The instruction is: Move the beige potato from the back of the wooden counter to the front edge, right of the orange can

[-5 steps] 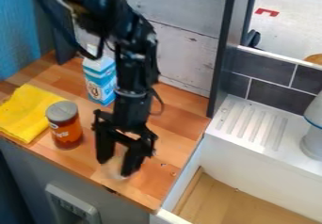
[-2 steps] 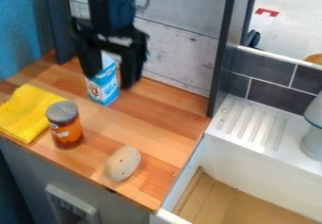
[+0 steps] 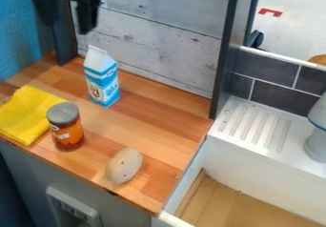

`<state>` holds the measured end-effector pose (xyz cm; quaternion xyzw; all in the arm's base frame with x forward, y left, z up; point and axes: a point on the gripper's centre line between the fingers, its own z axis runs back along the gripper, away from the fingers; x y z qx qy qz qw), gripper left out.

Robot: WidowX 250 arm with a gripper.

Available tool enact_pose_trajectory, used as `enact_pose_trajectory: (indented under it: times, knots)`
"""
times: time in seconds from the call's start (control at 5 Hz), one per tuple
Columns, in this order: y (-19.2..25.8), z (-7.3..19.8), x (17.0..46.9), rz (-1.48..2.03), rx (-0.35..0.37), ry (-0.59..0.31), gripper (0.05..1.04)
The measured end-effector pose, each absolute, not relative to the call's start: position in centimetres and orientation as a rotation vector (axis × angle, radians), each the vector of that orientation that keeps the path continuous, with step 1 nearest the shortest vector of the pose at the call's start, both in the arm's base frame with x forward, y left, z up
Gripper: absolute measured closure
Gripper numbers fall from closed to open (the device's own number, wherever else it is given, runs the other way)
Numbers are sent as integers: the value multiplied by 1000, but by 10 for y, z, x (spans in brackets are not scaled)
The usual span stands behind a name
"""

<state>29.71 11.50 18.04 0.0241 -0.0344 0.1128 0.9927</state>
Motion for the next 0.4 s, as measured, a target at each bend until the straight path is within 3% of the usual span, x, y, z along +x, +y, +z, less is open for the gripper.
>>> enact_pose_trajectory:
  times: [0.2,0.4]
  knots:
    - [127,175,292,262,95,-44,83]
    - [122,148,273,339,86,64,83]
